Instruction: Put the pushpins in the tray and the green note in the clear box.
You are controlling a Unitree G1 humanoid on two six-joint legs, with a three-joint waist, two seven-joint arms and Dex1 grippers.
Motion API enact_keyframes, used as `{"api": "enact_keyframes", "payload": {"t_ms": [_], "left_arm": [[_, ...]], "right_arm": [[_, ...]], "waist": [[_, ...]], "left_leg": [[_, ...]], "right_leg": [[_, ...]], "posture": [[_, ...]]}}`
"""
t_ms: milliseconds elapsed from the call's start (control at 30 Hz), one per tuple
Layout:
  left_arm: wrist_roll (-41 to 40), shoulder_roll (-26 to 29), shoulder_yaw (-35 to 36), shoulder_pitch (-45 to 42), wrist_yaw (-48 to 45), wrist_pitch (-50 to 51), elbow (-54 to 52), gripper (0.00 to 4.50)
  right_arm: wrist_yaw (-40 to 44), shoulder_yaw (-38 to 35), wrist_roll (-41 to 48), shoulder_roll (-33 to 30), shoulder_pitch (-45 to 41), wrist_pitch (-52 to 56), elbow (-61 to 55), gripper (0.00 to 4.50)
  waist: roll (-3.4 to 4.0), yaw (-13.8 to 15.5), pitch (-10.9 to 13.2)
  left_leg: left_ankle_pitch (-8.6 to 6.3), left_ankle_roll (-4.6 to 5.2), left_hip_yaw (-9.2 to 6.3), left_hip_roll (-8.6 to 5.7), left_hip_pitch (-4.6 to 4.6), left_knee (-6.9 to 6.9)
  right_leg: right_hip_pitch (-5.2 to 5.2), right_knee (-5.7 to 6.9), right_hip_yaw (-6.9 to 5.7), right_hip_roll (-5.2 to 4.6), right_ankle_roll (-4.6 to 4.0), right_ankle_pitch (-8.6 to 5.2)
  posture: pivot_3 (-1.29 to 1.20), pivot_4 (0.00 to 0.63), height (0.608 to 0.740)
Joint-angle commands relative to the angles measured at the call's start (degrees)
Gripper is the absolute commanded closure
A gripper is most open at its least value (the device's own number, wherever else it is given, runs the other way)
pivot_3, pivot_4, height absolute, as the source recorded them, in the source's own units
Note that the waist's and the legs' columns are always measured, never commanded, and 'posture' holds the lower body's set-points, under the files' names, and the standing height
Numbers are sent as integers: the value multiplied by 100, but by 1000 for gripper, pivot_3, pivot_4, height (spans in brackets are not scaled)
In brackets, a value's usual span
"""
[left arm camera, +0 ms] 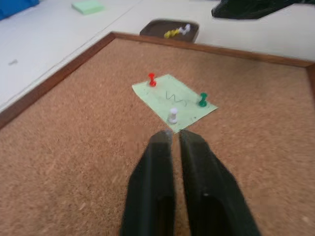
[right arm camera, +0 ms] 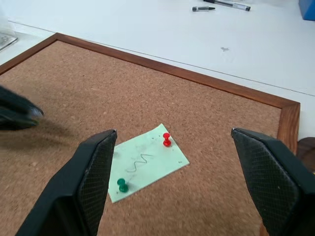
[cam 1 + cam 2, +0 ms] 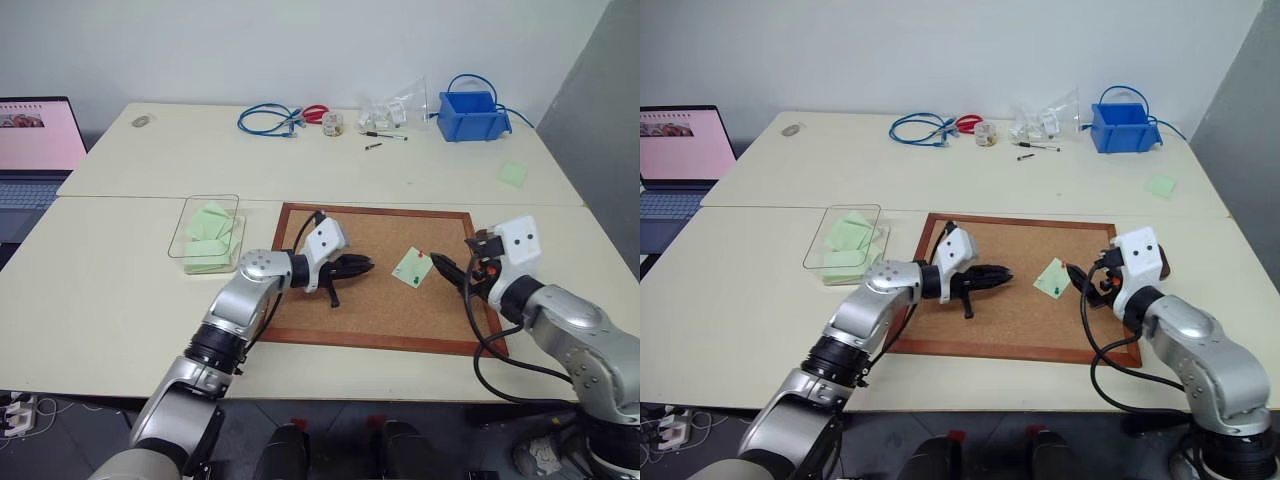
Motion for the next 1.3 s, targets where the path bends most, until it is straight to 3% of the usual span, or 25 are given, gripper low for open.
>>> {"api": "enact_keyframes", "payload": {"t_ms": [33, 433, 967, 1300], "left_arm": [[173, -215, 27, -179, 119, -248, 217, 4467], [827, -436, -429, 37, 188, 125, 868, 4467], [734, -285, -325, 215, 82, 374, 487, 4467], [752, -195, -324, 245, 58, 469, 320, 4500]], "right_arm": [[6, 89, -343, 153, -186, -466, 283, 576], [196, 352, -900, 595, -632, -1148, 1474, 576], [700, 717, -1560, 944, -963, -2259, 3130, 576], [917, 746, -1762, 1069, -1073, -2745, 3615, 2428]], "waist": [[0, -1, 0], [10, 1, -11], [25, -40, -26], [26, -98, -27]], "left_leg": [[0, 0, -1, 0, 2, 0], [0, 0, -1, -6, 18, 1], [-1, 1, -5, -1, 51, -5], [-1, 1, -8, 2, 52, -6]], "right_leg": [[1, 1, -1, 0, 0, 0], [14, 10, 0, -3, 0, 0], [52, -5, -5, 0, 0, 0], [53, -5, -6, 2, 0, 0]], "posture": [[0, 150, 740], [0, 150, 740], [0, 150, 740], [0, 150, 740]]}}
